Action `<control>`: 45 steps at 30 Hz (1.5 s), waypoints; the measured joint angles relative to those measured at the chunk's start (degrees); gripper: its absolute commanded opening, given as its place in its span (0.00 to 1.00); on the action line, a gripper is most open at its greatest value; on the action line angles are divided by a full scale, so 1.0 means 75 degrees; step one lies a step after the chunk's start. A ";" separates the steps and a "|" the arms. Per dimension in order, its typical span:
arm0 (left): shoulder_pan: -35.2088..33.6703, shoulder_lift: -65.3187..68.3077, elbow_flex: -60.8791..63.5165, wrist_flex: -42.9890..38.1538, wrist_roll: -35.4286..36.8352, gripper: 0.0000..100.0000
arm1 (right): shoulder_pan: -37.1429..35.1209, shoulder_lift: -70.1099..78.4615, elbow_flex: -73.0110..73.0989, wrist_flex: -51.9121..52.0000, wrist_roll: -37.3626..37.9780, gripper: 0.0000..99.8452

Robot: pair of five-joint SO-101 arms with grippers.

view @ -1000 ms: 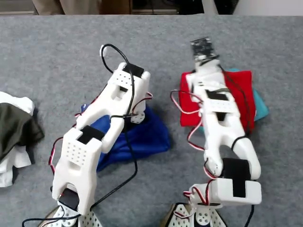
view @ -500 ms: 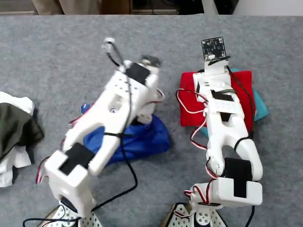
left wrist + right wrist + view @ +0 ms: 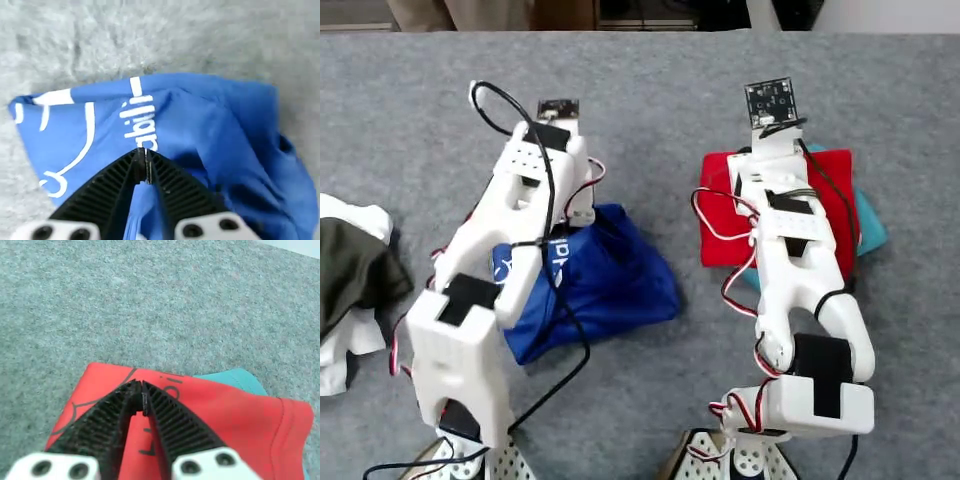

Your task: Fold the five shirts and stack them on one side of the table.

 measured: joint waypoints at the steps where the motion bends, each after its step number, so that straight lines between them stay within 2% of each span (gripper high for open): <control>1: 0.0000 0.0176 0.0012 -0.0035 0.0047 0.02 | 0.0000 0.0000 0.0000 0.0000 0.0000 0.00; 7: 0.0223 0.0457 0.0047 -0.0059 0.0094 0.02 | 0.0000 0.0000 0.0000 0.0000 0.0000 0.00; 18: 0.1336 0.0457 0.0047 0.0821 0.0105 0.02 | 0.0000 0.0000 0.0000 0.0000 0.0000 0.00; 24: 0.1653 0.0434 0.0047 0.1418 0.0094 0.02 | 0.0000 0.0000 0.0000 0.0000 0.0000 0.00; 38: 0.2954 -0.0785 0.0035 0.2110 -0.0105 0.02 | 0.0105 0.0000 0.0000 0.0000 0.0000 0.00; 42: 0.2942 -0.1137 -0.0035 0.2227 -0.0399 0.02 | 0.0105 0.0000 0.0000 0.0000 0.0000 0.00; 45: 0.2450 -0.1418 -0.0375 0.2251 -0.0586 0.02 | 0.0105 0.0000 0.0000 0.0000 0.0000 0.00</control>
